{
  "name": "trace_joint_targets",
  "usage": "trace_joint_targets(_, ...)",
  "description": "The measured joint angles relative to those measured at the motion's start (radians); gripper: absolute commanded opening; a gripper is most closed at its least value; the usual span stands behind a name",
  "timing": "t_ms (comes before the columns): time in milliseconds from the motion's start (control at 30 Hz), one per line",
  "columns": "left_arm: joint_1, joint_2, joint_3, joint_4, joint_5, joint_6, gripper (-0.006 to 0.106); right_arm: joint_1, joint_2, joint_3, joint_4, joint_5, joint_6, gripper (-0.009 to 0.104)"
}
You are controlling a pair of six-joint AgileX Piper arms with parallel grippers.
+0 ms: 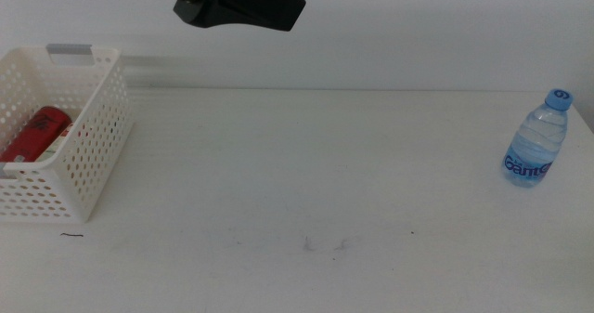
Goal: Use arms to grab the bottles and put them into the dustbin to the left of the table.
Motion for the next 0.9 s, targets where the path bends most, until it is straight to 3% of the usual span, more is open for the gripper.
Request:
trace_joint_targets(133,-0.002,0.000,0.002,-0.011,-0.054,-0.033,0.094,0.000,0.000,0.000,0.030,-0.023,0.003,0.088)
trace_joint_targets(333,-0.002,0.000,0.002,-0.013,-0.148,-0.087,0.094,0.000,0.057,-0.023,0.023,-0.037,0.003,0.088)
trace_joint_targets(667,-0.002,0.000,0.002,-0.011,-0.213,-0.103,0.094,-0.002,0.565,-0.332,0.002,-0.073,0.003,0.088)
trace_joint_targets(900,-0.002,0.000,0.002,0.003,-0.215,-0.106,0.094,-0.002,0.829,-0.360,0.002,-0.217,0.025,0.088)
